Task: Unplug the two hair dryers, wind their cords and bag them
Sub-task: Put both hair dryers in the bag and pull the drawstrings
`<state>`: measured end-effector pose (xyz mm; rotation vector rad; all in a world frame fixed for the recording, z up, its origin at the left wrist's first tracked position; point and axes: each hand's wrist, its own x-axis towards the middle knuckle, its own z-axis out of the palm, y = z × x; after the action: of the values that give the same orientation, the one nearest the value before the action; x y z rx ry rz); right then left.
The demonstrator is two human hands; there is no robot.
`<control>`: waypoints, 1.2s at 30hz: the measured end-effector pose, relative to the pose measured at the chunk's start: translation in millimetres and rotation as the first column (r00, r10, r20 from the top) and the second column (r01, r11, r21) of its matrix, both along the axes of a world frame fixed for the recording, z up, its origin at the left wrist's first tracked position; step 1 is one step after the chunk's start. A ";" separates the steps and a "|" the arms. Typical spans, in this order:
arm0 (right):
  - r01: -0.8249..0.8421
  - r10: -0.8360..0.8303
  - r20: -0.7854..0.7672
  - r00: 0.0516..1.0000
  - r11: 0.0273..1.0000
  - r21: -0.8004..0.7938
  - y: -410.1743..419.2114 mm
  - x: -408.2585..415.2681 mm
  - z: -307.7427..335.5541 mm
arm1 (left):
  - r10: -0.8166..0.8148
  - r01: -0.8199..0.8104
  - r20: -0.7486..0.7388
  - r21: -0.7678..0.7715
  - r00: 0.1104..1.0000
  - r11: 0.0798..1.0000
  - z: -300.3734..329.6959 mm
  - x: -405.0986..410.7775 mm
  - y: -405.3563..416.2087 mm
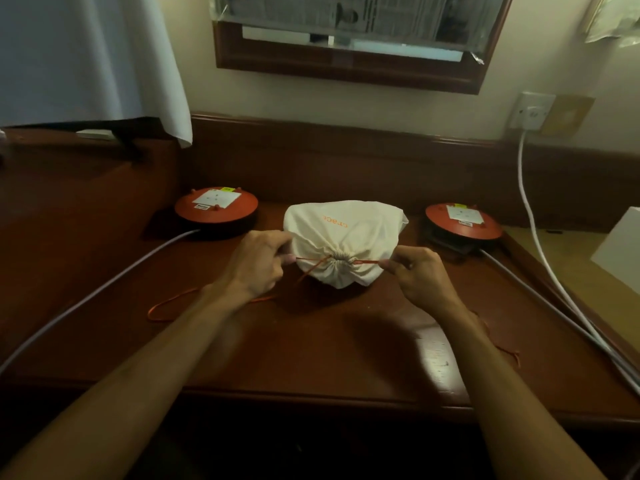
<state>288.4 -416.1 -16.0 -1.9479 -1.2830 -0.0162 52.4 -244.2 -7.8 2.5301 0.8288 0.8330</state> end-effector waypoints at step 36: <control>-0.247 0.193 -0.196 0.961 0.920 -0.304 -96.8 -15.8 58.3 | -0.239 0.243 -0.070 0.050 0.968 0.969 37.2 -51.1 -49.8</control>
<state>272.6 -512.9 42.4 -2.0125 -1.4580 0.4887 1.3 -294.1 29.4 2.6519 0.5063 0.7091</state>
